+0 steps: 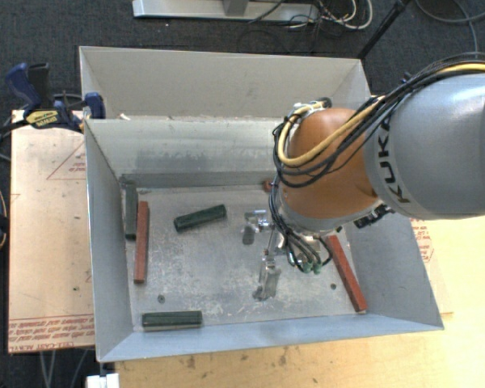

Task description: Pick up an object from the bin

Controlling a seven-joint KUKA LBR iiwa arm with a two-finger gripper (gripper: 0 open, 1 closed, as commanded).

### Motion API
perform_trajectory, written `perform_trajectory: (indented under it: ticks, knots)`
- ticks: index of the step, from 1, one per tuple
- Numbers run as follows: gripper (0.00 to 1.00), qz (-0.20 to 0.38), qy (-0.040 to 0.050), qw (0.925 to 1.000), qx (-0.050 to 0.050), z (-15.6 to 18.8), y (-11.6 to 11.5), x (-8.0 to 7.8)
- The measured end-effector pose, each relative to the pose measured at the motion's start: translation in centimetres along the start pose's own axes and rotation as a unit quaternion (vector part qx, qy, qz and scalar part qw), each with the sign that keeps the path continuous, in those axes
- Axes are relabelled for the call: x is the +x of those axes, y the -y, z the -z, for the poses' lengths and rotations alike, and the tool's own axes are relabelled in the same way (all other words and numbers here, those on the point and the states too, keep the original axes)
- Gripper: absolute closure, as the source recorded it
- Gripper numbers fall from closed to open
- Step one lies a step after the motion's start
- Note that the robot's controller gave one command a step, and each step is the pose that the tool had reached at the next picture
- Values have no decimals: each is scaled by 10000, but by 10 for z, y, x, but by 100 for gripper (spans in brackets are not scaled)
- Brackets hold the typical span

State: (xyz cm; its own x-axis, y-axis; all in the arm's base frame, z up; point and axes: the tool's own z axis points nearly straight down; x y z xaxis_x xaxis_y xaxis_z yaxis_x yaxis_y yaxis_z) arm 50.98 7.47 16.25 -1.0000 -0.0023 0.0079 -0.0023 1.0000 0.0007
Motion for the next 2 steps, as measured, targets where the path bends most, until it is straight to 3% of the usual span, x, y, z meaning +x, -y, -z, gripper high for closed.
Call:
perform_trajectory:
  ticks: [1, 2]
  knots:
    - [0, -11, 38, 10000, -3, 4, 0, -2]
    - [0, -400, 58, 9992, 3, -15, -28, 7]
